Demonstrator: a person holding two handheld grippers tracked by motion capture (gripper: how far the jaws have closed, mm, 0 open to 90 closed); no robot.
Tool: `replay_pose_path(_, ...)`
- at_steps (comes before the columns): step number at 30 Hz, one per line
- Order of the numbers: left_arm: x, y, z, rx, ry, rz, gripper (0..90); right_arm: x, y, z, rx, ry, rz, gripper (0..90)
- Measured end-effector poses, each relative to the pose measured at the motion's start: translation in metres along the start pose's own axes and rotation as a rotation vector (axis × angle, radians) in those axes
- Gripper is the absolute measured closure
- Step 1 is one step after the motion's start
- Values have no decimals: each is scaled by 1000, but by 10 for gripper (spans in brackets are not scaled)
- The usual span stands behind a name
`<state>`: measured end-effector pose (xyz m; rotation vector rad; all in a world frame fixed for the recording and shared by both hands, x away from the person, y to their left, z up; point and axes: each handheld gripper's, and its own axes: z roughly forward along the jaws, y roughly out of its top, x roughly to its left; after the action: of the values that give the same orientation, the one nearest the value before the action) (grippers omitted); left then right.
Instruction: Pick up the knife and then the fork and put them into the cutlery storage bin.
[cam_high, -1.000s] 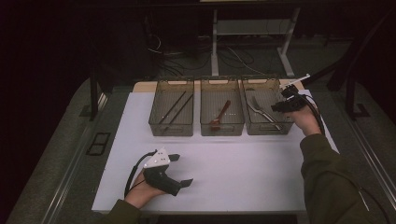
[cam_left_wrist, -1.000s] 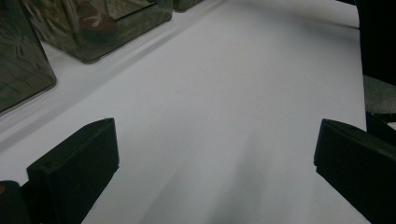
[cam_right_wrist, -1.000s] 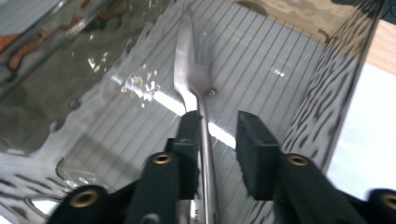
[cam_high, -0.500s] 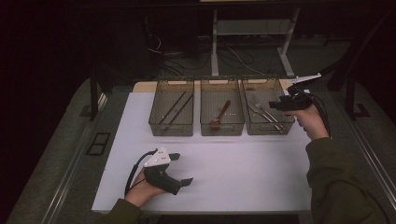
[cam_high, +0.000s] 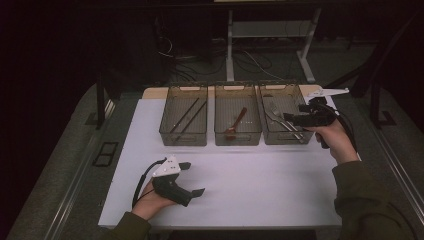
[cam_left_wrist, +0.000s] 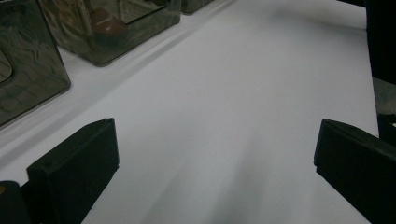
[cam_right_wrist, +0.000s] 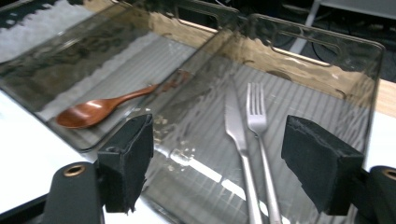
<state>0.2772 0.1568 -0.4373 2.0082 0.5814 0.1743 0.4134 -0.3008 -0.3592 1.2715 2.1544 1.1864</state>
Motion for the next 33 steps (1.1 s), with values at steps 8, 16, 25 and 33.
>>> replay_pose_path(8, 1, 0, -1, -2, -3, 1, 0, 21, -13, -10, -19, 53, -41, 222)
replay_pose_path(16, 1, 0, -1, 1, -4, 0, 0, 37, -28, -17, -49, 103, -58, 214)
replay_pose_path(25, 1, 0, -1, 2, -4, 1, 0, 47, -45, -25, -70, 137, -73, 207)
replay_pose_path(33, 0, -1, -2, -1, 1, 3, 0, 54, -58, -33, -99, 150, -80, 198)
